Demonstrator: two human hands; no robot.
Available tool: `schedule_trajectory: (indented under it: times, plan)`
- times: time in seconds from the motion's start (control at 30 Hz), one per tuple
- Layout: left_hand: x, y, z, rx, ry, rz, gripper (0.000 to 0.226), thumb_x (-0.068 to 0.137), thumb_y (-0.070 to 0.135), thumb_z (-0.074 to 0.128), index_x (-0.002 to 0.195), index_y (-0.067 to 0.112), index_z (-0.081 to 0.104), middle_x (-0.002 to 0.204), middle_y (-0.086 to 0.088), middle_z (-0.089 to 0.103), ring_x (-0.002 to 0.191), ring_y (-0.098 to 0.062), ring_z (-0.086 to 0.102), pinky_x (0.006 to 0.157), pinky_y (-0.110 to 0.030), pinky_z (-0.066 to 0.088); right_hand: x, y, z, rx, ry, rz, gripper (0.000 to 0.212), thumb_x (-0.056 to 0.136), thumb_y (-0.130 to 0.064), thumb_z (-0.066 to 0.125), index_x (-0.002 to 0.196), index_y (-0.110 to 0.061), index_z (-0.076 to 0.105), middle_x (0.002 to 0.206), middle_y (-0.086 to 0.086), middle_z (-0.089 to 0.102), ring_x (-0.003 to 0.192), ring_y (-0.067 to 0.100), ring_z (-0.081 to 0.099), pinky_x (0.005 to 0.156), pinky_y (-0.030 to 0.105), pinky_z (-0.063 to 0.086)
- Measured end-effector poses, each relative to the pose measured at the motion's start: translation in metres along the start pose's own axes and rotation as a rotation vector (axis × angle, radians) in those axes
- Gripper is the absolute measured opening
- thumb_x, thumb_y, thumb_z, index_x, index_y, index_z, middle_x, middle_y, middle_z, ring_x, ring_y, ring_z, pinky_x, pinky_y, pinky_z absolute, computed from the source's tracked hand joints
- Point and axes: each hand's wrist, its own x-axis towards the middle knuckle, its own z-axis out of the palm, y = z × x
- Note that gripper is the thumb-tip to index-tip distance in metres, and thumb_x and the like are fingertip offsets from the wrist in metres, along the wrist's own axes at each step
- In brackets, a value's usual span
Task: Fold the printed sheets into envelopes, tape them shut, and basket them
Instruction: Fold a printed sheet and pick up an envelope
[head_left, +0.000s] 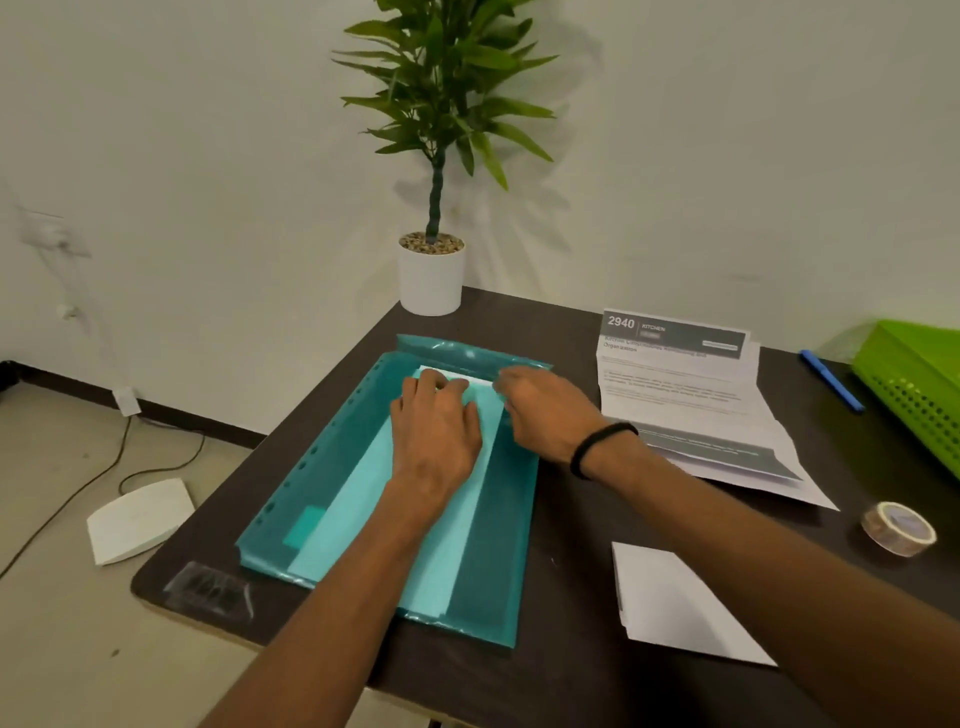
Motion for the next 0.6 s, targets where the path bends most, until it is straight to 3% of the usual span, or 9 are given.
schedule_trajectory:
  times: [0.07,0.13,0.23,0.3,0.4,0.6]
  plan:
    - [0.001,-0.001,0.002,-0.005,-0.024,-0.028,0.049,0.102,0.035,0.053,0.147,0.015,0.053,0.147,-0.013,0.047,0.131,-0.033,0.042,0.104,-0.045,0.038,0.011,0.002,0.001,0.016,0.012,0.007,0.024,0.095,-0.009,0.055,0.116,-0.009,0.064,0.124,0.011,0.062,0.114,0.034,0.061,0.094,0.042,0.051]
    - [0.002,-0.003,0.003,-0.029,-0.033,-0.048,0.054,0.102,0.037,0.052,0.151,0.014,0.046,0.155,-0.015,0.040,0.138,-0.034,0.036,0.109,-0.046,0.035,0.020,0.001,-0.003,0.087,0.002,0.053,0.028,0.096,-0.013,0.055,0.122,-0.010,0.064,0.126,0.013,0.064,0.114,0.034,0.061,0.096,0.042,0.051]
    - [0.002,-0.005,0.004,-0.070,-0.024,-0.050,0.056,0.101,0.036,0.055,0.150,0.013,0.045,0.156,-0.015,0.038,0.141,-0.034,0.033,0.111,-0.047,0.034,0.036,0.003,-0.007,0.169,-0.024,0.136,0.013,0.091,-0.012,0.057,0.085,-0.011,0.068,0.098,0.010,0.069,0.091,0.031,0.063,0.082,0.039,0.054]
    - [0.002,-0.005,0.004,-0.106,-0.009,-0.057,0.058,0.100,0.035,0.057,0.152,0.013,0.044,0.155,-0.015,0.038,0.142,-0.034,0.032,0.111,-0.047,0.034,0.047,0.004,-0.011,0.216,-0.046,0.165,0.013,0.092,-0.013,0.062,0.090,-0.010,0.075,0.099,0.007,0.072,0.091,0.026,0.066,0.084,0.039,0.057]
    - [0.004,-0.006,0.005,-0.151,0.052,-0.058,0.060,0.098,0.033,0.060,0.151,0.012,0.045,0.154,-0.017,0.041,0.143,-0.036,0.033,0.116,-0.050,0.032,0.057,0.003,-0.019,0.272,-0.050,0.194,0.014,0.094,-0.011,0.069,0.104,-0.010,0.079,0.101,-0.002,0.068,0.094,0.016,0.065,0.081,0.026,0.051]
    - [0.004,-0.006,0.001,-0.149,0.108,-0.070,0.057,0.100,0.034,0.056,0.152,0.014,0.045,0.155,-0.017,0.043,0.147,-0.036,0.032,0.124,-0.054,0.021,0.065,0.006,-0.020,0.359,-0.029,0.249,0.008,0.092,-0.008,0.074,0.094,-0.011,0.080,0.082,-0.008,0.067,0.075,0.005,0.060,0.058,0.012,0.041]
